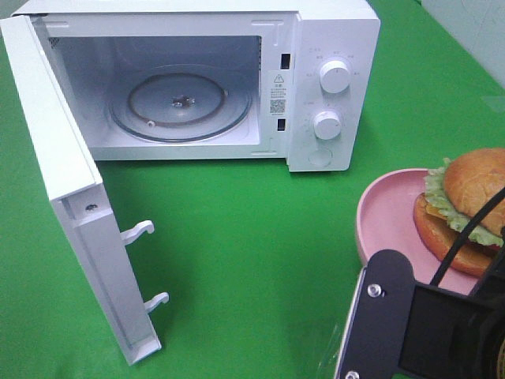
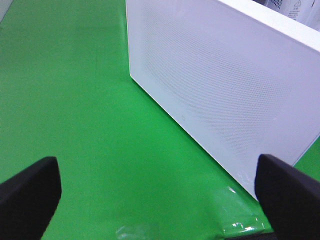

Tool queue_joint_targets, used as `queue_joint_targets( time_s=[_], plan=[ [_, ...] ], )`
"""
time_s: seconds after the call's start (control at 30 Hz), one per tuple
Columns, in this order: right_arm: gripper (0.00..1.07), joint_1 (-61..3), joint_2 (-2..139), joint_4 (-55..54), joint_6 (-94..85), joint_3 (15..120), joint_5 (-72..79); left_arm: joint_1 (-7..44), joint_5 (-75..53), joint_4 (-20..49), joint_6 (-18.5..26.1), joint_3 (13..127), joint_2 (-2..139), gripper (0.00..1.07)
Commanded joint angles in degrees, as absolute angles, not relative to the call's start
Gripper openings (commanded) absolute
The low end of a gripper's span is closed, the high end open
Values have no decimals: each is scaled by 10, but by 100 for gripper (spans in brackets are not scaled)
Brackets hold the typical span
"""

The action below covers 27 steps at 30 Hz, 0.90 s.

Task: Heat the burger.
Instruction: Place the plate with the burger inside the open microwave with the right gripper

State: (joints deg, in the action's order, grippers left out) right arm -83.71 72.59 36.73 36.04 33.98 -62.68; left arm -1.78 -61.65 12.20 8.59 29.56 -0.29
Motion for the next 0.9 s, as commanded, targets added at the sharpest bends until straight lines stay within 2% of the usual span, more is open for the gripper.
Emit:
queue_joint_targets(
  time_s=[0.03, 0.33, 0.67, 0.9],
  plan=[
    [3, -861, 722, 415, 362, 336, -651, -15, -616, 122, 88, 296, -15, 98],
    [4, -909, 721, 437, 323, 337, -644, -15, -616, 122, 88, 296, -15, 98],
    [5, -909, 721, 441, 207, 337, -618, -15, -616, 122, 88, 296, -15, 98],
    [6, -909, 721, 501, 174, 337, -617, -15, -616, 122, 88, 296, -15, 98]
  ],
)
